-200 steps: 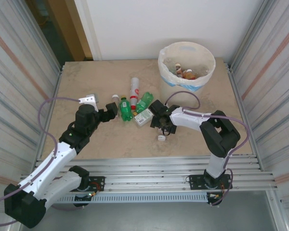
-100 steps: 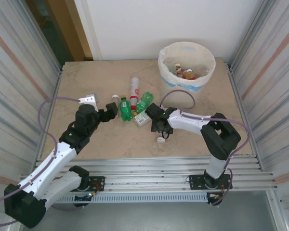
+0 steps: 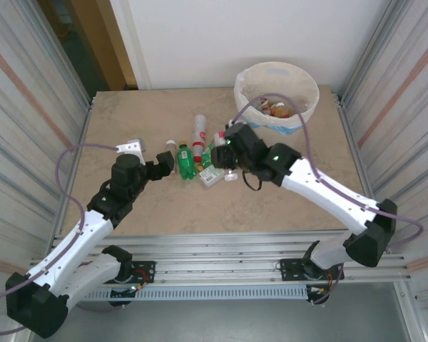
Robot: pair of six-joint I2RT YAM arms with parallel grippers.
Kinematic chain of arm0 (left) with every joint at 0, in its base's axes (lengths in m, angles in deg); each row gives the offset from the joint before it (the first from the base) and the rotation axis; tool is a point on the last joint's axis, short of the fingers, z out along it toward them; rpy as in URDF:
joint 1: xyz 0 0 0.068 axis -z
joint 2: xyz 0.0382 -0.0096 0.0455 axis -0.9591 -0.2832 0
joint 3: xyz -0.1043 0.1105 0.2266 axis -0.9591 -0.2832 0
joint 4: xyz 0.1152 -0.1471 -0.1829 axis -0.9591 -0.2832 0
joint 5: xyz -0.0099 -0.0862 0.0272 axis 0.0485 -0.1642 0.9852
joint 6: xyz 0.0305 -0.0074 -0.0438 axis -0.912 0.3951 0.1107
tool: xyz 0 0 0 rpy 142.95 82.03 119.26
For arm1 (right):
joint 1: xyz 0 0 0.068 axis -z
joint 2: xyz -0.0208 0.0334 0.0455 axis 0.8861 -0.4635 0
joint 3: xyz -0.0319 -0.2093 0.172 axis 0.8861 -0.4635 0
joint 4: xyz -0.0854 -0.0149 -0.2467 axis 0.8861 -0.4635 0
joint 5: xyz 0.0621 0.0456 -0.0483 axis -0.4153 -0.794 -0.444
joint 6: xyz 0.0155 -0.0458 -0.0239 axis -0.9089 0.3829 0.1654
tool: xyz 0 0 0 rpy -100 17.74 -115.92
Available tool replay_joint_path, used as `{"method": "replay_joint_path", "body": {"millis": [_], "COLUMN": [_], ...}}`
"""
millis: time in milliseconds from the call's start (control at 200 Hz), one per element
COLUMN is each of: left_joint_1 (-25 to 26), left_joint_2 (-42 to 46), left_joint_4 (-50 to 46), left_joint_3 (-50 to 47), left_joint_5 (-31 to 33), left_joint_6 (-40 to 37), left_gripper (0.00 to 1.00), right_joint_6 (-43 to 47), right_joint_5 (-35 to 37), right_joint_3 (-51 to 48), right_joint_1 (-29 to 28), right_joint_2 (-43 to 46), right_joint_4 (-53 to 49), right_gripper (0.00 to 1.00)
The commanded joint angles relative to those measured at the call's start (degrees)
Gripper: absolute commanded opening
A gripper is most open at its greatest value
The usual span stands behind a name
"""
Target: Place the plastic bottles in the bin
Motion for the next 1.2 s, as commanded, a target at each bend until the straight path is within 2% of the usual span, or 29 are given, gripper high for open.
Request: {"method": "replay_joint_path", "body": {"millis": [0,175,326,661,877,1192], "left_joint_1": [-0.4,-0.4,-0.3,-0.3,-0.4,-0.4], "left_joint_2": [0.7,0.6,0.6,-0.9,-1.3,-2.8], "left_joint_4": [-0.5,-1.1,-1.1,-1.0,-1.0,-0.9], "left_joint_3": [2.4,2.9,2.9,3.8,3.7,4.2], "left_joint_5": [0.4,-0.1,-0.9,-2.6,-2.2,-2.5], "left_joint_6": [-0.5,-0.3,-0.2,0.1,0.0,-0.2], "left_gripper": [0.99,0.99,0.99,0.99,0.99,0.99], "right_joint_6": [6.4,13.8,17.6,20.7,23.7,26.9], "right_joint_5": [-4.4,-1.8,-2.0,-14.5,-20.7,-22.3], "right_joint_3": [6.6,12.6,18.2,33.6,43.3,49.8], "right_joint_1": [4.5,9.8,16.9,30.8,35.1,36.6], "right_joint_2": [2.4,4.2,2.8,-10.1,-20.9,-31.8], "right_joint_4": [-3.5,-1.8,-1.2,-5.1,-11.2,-16.4], "right_gripper": [0.43,0.43,0.46,0.42,0.42,0.43]}}
